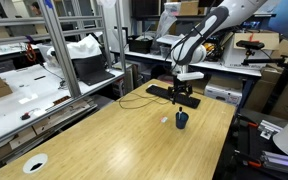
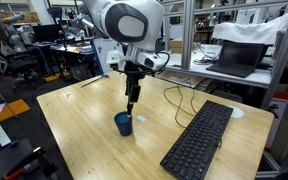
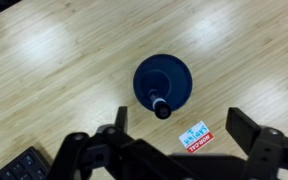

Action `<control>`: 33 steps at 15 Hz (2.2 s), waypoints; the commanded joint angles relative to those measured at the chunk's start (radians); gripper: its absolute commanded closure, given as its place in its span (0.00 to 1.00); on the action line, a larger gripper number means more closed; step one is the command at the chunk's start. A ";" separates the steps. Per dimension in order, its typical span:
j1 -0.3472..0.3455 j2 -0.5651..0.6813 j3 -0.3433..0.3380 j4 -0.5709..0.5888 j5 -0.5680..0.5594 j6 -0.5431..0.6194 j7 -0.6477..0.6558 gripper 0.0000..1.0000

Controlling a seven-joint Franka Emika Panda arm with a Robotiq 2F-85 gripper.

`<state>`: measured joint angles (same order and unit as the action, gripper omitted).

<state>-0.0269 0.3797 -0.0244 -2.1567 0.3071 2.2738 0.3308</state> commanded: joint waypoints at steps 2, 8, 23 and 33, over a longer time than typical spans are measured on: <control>0.015 0.082 -0.010 0.099 0.008 -0.078 0.095 0.00; 0.012 0.090 -0.039 0.116 -0.022 -0.137 0.127 0.00; -0.012 0.125 -0.014 0.107 0.007 -0.148 -0.101 0.00; -0.004 0.171 -0.001 0.132 0.012 -0.108 -0.122 0.00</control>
<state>-0.0200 0.5415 -0.0388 -2.0404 0.3041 2.1424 0.2216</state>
